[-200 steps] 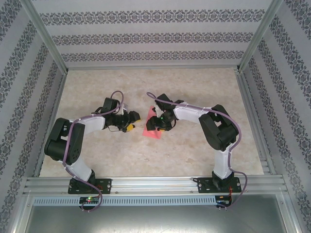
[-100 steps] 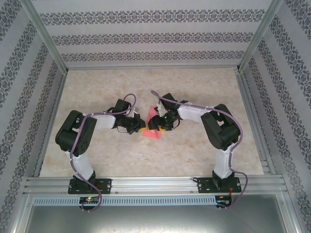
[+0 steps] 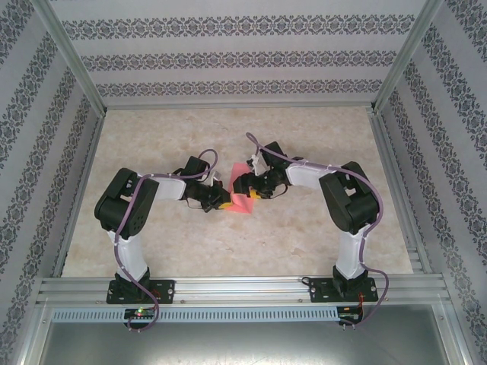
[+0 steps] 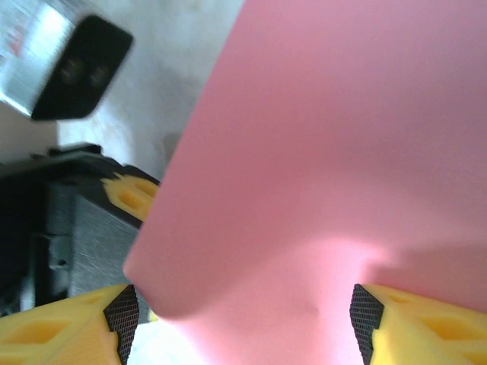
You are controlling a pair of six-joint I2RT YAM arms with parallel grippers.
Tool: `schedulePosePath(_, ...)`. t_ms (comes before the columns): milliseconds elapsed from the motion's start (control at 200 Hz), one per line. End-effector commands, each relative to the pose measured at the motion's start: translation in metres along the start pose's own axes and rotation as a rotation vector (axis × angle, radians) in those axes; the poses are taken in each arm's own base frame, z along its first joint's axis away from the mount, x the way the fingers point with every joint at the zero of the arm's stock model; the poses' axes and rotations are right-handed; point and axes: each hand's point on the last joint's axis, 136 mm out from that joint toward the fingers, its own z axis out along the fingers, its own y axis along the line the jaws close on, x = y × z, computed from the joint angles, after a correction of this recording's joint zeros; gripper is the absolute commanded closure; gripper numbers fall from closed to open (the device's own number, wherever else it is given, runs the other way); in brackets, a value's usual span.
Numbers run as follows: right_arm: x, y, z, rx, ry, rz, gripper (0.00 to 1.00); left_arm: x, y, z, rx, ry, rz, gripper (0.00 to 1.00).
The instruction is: Fold a paper plane with a square sheet of paper (pick it up from the middle)
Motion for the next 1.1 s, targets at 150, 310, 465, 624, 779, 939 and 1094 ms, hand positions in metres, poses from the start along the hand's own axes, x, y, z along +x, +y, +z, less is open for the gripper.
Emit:
schedulePosePath(150,-0.016,0.003,-0.018,-0.006,-0.073,0.033,0.29,0.007,0.012,0.009,-0.044,0.041,-0.009,0.96)
schedulePosePath(310,-0.016,-0.016,-0.013,0.081,-0.062,0.076,0.45,0.003,0.007,0.009,-0.037,0.030,0.004,0.95)
schedulePosePath(465,-0.015,-0.031,-0.006,0.127,-0.040,0.113,0.53,-0.001,0.000,0.007,-0.018,0.024,0.028,0.94)
schedulePosePath(624,-0.013,-0.036,-0.001,0.140,-0.026,0.127,0.56,-0.003,-0.020,0.003,0.051,0.016,0.079,0.90)
schedulePosePath(779,-0.008,-0.043,0.004,0.155,0.000,0.148,0.60,-0.004,-0.046,-0.005,0.162,-0.008,0.142,0.85)
schedulePosePath(939,-0.006,-0.046,0.006,0.164,0.007,0.158,0.61,-0.004,-0.058,-0.008,0.219,-0.017,0.170,0.82)
schedulePosePath(1094,-0.006,-0.045,0.006,0.158,0.009,0.161,0.61,-0.007,-0.059,-0.006,0.230,-0.020,0.167,0.81)
